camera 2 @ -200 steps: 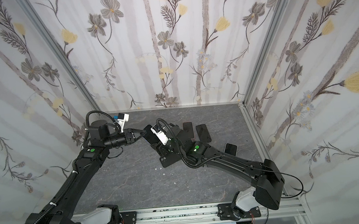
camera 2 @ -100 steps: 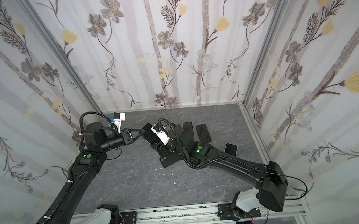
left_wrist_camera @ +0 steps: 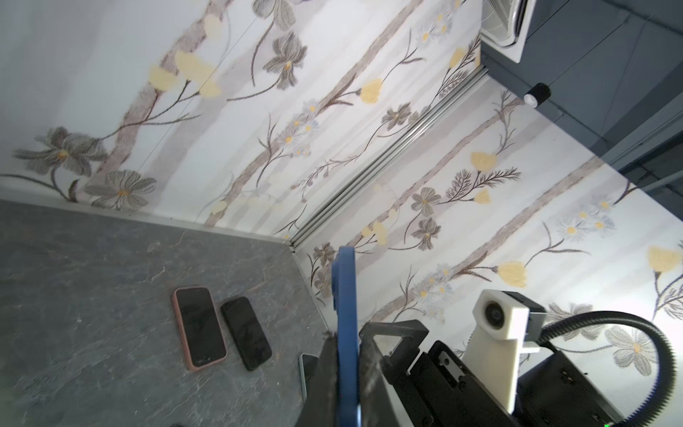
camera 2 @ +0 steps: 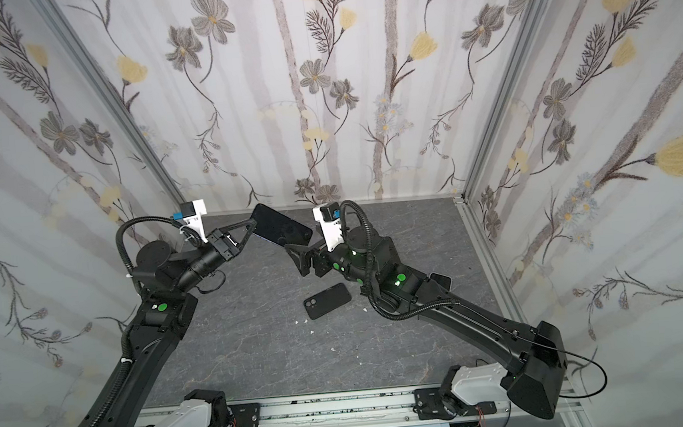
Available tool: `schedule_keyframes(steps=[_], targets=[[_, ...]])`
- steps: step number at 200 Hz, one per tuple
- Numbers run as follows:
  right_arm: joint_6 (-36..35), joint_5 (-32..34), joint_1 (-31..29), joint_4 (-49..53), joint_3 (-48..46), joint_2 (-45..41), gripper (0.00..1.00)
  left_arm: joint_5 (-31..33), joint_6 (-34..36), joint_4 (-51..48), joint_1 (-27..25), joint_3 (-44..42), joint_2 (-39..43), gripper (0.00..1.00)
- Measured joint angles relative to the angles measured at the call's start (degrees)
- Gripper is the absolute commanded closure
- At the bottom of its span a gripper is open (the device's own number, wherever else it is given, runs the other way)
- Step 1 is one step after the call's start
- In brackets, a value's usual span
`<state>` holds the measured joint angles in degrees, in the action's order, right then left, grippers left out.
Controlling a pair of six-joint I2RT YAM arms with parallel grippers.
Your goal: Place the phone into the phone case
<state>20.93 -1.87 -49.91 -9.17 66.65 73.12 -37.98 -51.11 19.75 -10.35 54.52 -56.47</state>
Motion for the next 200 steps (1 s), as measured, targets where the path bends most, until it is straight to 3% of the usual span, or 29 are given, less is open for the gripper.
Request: schedule_keyframes(steps=[36,88,139,200], targets=[[12.70,-4.63,4.13,-10.40,-5.38,-3.04,0.24,1.97,-4.17,12.76,0.04,0.11,0.59,1.00],[24.24,-17.14,5.73,-24.20,-2.23,-0.13,0.45,1.33,-10.88,34.18,-1.14,-0.35,-1.01,1.00],[27.63,-26.18,5.55,-32.74,0.76,2.12,0.48,1.14,-12.09,38.45,-2.73,-0.09,-0.81,1.00],[27.65,-29.27,5.35,-36.50,1.07,2.08,0.71,2.08,-12.13,38.71,-4.20,0.22,-1.46,1.00]])
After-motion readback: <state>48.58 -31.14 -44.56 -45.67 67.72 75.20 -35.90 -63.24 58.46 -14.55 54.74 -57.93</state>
